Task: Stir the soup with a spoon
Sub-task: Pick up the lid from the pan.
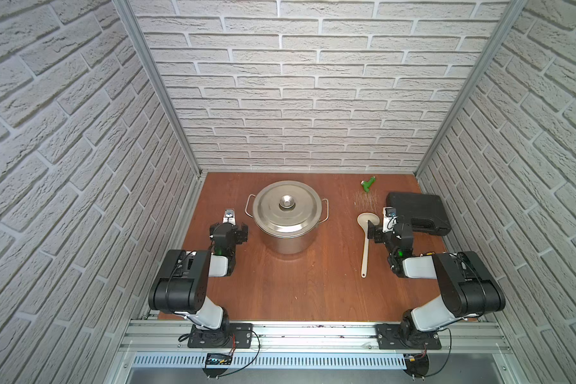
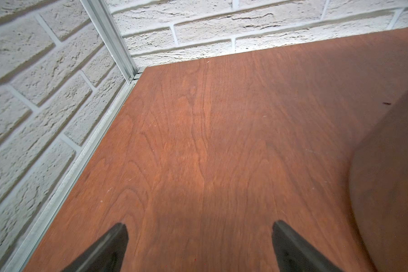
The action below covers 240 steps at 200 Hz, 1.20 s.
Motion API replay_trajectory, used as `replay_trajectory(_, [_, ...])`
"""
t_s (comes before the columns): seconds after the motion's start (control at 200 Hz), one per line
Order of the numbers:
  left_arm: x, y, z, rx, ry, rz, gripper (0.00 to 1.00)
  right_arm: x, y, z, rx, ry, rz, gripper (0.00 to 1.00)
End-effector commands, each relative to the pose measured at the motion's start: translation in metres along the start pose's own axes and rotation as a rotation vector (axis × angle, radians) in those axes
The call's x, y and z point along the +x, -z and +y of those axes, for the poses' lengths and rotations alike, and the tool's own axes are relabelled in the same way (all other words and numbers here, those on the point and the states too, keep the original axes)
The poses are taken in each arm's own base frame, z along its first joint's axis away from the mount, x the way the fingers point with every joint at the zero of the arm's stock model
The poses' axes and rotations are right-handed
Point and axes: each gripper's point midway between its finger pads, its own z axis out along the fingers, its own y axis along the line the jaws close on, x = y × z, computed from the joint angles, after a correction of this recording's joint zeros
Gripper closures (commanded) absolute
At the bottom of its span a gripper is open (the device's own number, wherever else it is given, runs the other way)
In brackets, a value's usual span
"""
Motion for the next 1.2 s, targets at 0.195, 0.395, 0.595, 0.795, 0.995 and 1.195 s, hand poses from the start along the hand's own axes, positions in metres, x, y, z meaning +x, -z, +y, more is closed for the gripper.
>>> replay_trajectory(0.195, [-0.019, -0.001, 0.001, 0.004, 0.013, -0.063, 0.02, -0.012, 0.000, -0.002, 0.000, -0.008, -0.050, 0.01])
replay_trajectory(0.395, [-0.019, -0.001, 0.001, 0.005, 0.012, -0.063, 0.02, -0.013, 0.000, -0.002, 0.000, -0.008, -0.051, 0.01])
replay_trajectory(0.595, [-0.018, -0.001, 0.000, 0.007, 0.012, -0.061, 0.02, -0.012, 0.000, -0.002, 0.001, -0.009, -0.050, 0.01])
replay_trajectory(0.795, [-0.031, 0.004, -0.004, 0.043, -0.009, -0.061, 0.02, -0.033, 0.022, -0.024, 0.117, -0.063, -0.017, 0.01])
replay_trajectory(0.995, [-0.059, 0.043, 0.012, -0.030, 0.028, -0.082, 0.02, -0.065, 0.070, -0.051, 0.246, -0.252, 0.020, 0.01])
replay_trajectory(1.195, [-0.091, 0.093, 0.061, -0.234, 0.222, 0.025, 0.02, -0.078, 0.089, -0.043, 0.224, -0.399, 0.229, 0.01])
